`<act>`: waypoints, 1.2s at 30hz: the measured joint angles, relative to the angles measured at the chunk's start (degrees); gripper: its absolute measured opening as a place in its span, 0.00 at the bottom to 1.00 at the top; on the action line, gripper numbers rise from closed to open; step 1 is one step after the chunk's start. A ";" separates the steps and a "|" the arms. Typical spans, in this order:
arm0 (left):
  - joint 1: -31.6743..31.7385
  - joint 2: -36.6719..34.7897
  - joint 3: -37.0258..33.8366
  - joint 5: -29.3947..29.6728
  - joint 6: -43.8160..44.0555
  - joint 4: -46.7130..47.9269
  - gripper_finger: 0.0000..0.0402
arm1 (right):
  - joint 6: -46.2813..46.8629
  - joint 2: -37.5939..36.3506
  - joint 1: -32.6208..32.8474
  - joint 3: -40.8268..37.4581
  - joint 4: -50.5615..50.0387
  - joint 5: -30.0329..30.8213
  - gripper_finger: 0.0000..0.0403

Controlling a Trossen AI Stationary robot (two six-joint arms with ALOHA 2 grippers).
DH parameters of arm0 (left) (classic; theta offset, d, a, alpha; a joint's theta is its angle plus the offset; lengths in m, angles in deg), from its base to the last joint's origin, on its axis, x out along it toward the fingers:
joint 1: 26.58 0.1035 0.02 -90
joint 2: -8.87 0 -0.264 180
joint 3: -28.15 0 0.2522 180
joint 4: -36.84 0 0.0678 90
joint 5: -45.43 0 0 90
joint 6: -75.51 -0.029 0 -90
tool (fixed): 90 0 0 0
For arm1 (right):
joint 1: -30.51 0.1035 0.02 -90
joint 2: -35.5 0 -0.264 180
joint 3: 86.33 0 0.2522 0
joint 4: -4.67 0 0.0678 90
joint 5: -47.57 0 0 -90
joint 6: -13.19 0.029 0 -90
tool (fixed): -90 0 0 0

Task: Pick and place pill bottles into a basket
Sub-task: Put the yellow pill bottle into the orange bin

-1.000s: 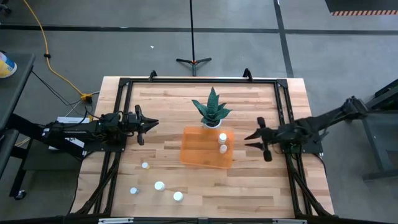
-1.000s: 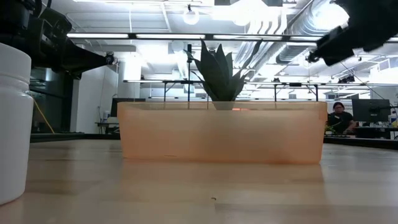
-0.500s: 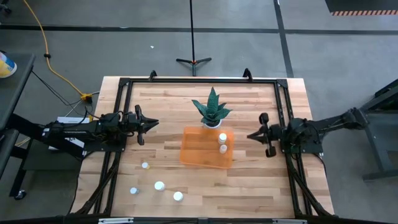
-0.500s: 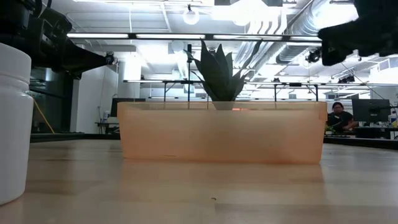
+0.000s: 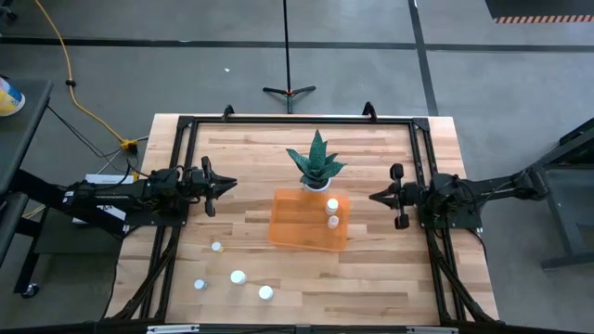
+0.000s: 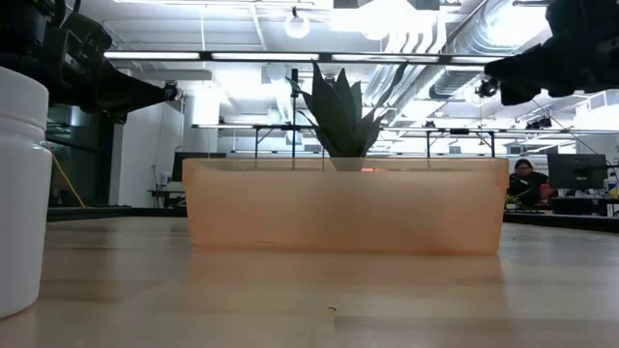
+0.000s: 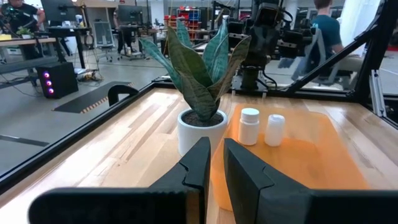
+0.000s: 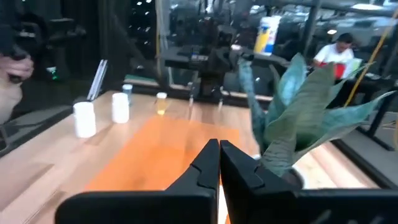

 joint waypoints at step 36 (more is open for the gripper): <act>-0.02 7.61 16.00 -20.17 6.81 -17.89 0.79 | -0.20 -3.63 1.47 -3.30 2.41 1.98 0.00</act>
